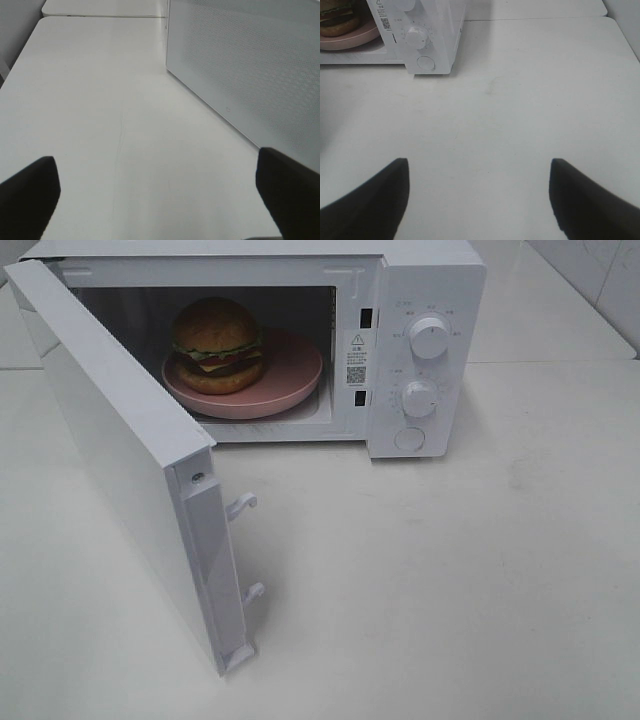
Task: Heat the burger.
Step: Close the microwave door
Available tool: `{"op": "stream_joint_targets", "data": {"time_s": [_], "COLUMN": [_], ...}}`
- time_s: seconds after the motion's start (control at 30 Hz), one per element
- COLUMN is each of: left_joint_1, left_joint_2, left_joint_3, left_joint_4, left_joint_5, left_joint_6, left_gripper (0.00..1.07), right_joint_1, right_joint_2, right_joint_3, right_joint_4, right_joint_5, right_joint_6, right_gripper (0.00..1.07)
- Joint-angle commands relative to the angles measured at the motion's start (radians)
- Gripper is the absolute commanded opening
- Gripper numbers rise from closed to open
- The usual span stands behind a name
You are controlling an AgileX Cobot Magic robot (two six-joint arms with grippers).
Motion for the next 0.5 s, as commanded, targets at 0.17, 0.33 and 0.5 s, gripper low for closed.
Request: {"op": "stream_joint_targets", "data": {"time_s": [0.17, 0.33, 0.5], "left_joint_1": [-0.002, -0.002, -0.002], "left_joint_2": [-0.016, -0.016, -0.016], "left_joint_3": [0.000, 0.000, 0.000], "left_joint_4": [-0.003, -0.003, -0.017], "left_joint_5": [-0.014, -0.014, -0.014], "left_joint_6": [-0.003, -0.003, -0.003], "left_gripper": [1.00, 1.00, 1.00], "right_joint_1": [-0.006, -0.006, -0.006], "right_joint_2": [-0.030, -0.030, -0.030], "right_joint_3": [0.001, 0.001, 0.001], "right_joint_4": [0.003, 0.003, 0.003], "right_joint_5": [-0.001, -0.001, -0.001], "right_joint_6": [-0.006, -0.006, -0.006], "right_gripper": [0.75, 0.75, 0.75]}}
